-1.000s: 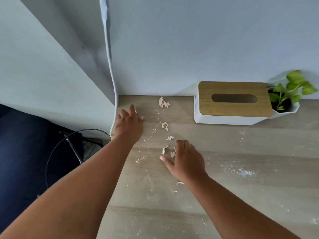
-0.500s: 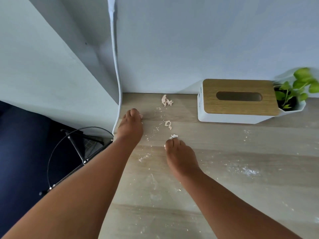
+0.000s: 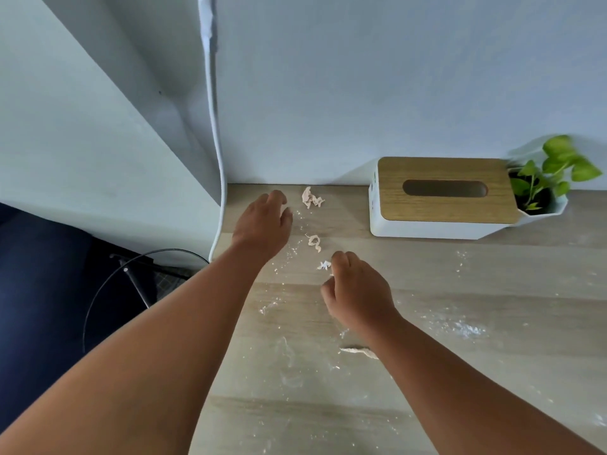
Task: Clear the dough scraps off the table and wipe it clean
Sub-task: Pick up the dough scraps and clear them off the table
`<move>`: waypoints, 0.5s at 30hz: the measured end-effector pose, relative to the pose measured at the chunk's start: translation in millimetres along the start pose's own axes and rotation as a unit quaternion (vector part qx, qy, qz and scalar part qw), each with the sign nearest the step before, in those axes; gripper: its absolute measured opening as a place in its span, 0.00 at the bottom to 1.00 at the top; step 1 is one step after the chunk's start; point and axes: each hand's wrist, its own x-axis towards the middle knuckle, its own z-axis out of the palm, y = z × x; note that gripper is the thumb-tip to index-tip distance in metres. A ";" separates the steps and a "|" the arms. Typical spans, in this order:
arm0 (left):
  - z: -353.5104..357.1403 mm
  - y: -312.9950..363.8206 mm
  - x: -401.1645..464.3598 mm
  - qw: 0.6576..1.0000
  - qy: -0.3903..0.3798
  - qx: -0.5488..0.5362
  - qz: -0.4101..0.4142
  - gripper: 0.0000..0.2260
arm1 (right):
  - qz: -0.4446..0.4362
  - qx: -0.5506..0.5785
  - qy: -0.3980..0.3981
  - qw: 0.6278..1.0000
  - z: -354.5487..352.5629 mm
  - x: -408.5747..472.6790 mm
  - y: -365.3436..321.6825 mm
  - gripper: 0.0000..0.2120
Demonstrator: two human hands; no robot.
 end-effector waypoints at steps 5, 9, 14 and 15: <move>14.9 14.6 23.7 0.999 -0.015 0.024 -0.019 0.20 | 0.007 0.013 -0.014 1.000 1.1 10.4 12.6 0.07; 27.6 21.1 36.5 0.999 -0.014 0.038 0.002 0.20 | 0.015 0.048 -0.009 0.999 0.6 11.6 18.4 0.03; 37.9 27.0 47.9 0.998 -0.025 0.053 -0.007 0.19 | 0.023 0.076 -0.007 0.997 -0.7 7.5 28.5 0.05; 39.1 28.1 49.0 0.998 -0.029 0.058 -0.005 0.18 | 0.026 0.084 -0.006 0.996 -1.0 4.8 29.7 0.05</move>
